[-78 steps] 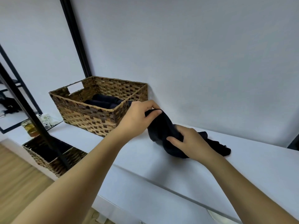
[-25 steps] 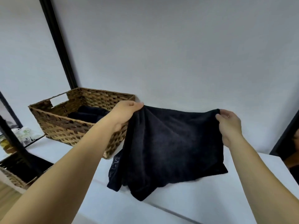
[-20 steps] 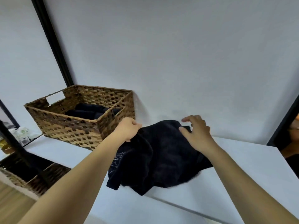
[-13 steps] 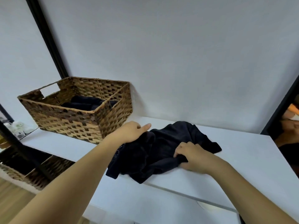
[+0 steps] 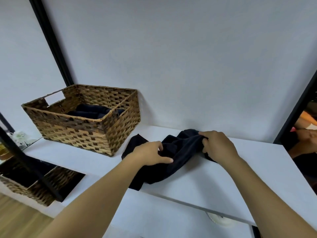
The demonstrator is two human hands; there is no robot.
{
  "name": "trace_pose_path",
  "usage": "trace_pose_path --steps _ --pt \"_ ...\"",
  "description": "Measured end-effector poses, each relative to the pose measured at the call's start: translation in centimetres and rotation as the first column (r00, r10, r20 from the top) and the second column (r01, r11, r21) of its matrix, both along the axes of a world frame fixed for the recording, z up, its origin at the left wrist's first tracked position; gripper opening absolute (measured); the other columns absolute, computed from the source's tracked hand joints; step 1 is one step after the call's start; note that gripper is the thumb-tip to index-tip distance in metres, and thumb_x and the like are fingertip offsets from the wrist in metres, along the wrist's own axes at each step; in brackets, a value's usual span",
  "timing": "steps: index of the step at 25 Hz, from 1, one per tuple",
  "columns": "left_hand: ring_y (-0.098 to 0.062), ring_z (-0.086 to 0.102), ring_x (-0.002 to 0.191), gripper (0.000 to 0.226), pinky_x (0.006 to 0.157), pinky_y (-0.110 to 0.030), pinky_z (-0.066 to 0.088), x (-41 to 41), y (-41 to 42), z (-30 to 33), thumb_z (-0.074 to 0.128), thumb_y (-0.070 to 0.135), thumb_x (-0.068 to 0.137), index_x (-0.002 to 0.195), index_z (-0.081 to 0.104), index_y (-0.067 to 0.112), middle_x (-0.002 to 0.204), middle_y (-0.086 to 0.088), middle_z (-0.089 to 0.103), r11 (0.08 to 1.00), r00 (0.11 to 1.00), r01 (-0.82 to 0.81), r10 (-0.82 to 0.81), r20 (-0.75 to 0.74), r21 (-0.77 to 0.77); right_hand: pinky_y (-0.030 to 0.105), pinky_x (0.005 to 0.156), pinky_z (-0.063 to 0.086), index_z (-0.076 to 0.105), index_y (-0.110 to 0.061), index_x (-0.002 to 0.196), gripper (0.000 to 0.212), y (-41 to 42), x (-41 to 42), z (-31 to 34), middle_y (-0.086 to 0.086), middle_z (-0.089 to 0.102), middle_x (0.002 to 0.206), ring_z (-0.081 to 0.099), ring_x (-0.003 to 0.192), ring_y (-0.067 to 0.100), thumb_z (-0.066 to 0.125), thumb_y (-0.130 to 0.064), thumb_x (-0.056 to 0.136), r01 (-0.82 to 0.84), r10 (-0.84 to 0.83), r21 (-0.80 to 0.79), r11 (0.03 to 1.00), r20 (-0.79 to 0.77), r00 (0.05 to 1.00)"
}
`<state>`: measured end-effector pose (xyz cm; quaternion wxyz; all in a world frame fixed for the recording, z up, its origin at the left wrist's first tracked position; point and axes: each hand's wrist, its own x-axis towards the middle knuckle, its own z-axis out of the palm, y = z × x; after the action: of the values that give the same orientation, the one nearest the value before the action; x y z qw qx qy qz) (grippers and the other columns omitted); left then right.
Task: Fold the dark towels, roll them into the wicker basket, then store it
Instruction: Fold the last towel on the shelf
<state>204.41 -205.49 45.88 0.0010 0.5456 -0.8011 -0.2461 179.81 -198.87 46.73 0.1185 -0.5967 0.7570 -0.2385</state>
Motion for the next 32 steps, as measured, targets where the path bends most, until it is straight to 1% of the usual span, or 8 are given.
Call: trace_pose_path --steps 3,6,12,15,18,22,26,32 --pt "-0.021 0.064 0.098 0.034 0.081 -0.035 0.052 -1.2 0.0 -0.6 0.059 0.057 0.093 0.106 0.065 0.026 0.106 0.005 0.067 0.978 0.992 0.016 0.01 0.126 -0.209 0.044 0.086 0.059 0.06 -0.032 0.134 0.04 0.0 0.7 -1.6 -0.011 0.073 0.099 0.073 0.084 0.013 0.044 -0.022 0.099 0.104 -0.053 -0.078 0.991 0.49 0.87" --pt "-0.019 0.051 0.065 0.042 0.062 -0.03 0.04 -1.0 -0.5 -0.7 0.048 0.037 0.104 0.067 0.047 0.016 0.067 0.002 0.052 0.982 0.952 -0.178 0.158 -0.262 -0.056 0.046 0.094 0.056 0.048 -0.034 0.139 0.038 0.5 3.2 -2.1 -0.007 0.064 0.119 0.068 0.105 0.023 0.054 -0.025 0.102 0.17 -0.061 -0.027 0.985 0.868 0.493" --pt "-0.02 0.058 0.098 0.04 0.09 -0.033 0.047 -0.8 -0.5 1.5 0.041 0.046 0.104 0.104 0.058 0.01 0.103 -0.002 0.06 0.818 0.622 -0.322 0.562 -0.545 0.476 0.05 0.104 0.05 0.04 -0.035 0.138 0.051 -0.2 5.4 -2.1 0.007 0.057 0.131 0.061 0.118 0.029 0.057 -0.007 0.099 0.219 -0.008 -0.004 0.976 0.999 0.054" --pt "-0.023 0.063 0.109 0.053 0.103 -0.041 0.05 0.6 -0.3 1.7 0.055 0.058 0.096 0.114 0.067 0.009 0.115 0.002 0.068 0.835 0.672 -0.323 0.534 -0.513 0.446 0.039 0.093 0.053 0.039 -0.032 0.134 0.049 0.2 5.7 -1.1 0.003 0.054 0.123 0.059 0.104 0.019 0.056 -0.007 0.096 0.142 -0.088 0.037 0.989 0.924 0.372" --pt "-0.018 0.065 0.095 0.024 0.081 -0.034 0.055 1.8 -0.4 3.1 0.056 0.032 0.102 0.11 0.071 0.015 0.107 -0.003 0.071 0.872 0.608 -0.4 0.483 -0.63 0.282 0.03 0.066 0.046 0.037 -0.026 0.131 0.046 0.1 4.2 1.3 0.005 0.05 0.113 0.055 0.082 0.018 0.046 -0.002 0.092 -0.016 -0.018 0.127 0.992 0.262 0.965" --pt "-0.019 0.062 0.097 0.023 0.091 -0.04 0.051 3.2 -1.0 6.8 0.05 0.028 0.105 0.088 0.064 0.024 0.105 0.0 0.067 0.835 0.358 -0.463 0.483 -0.799 0.297 0.043 0.074 0.05 0.044 -0.015 0.14 0.059 -1.6 4.2 5.1 0.012 0.049 0.119 0.054 0.088 0.035 0.046 0.007 0.086 -0.195 0.004 -0.406 0.893 -0.425 0.905" --pt "-0.028 0.067 0.093 0.025 0.075 -0.037 0.055 4.0 -0.8 5.7 0.058 0.029 0.102 0.101 0.07 0.007 0.102 -0.013 0.071 0.847 0.569 -0.449 0.518 -0.639 0.286 0.033 0.08 0.045 0.049 -0.03 0.114 0.037 -1.2 4.2 2.6 -0.009 0.051 0.108 0.055 0.09 0.014 0.068 -0.014 0.087 -0.415 0.426 -0.242 0.877 -0.005 0.905" --pt "-0.024 0.047 0.079 0.019 0.067 -0.036 0.037 6.1 -1.0 1.8 0.059 0.03 0.101 0.088 0.052 0.018 0.089 -0.011 0.046 0.866 0.765 -0.421 0.499 -0.408 0.27 0.023 0.076 0.047 0.058 -0.019 0.102 0.016 -0.1 3.9 -4.0 -0.003 0.059 0.095 0.057 0.084 0.015 0.069 -0.023 0.092 -0.193 0.167 0.001 0.981 0.497 0.852"
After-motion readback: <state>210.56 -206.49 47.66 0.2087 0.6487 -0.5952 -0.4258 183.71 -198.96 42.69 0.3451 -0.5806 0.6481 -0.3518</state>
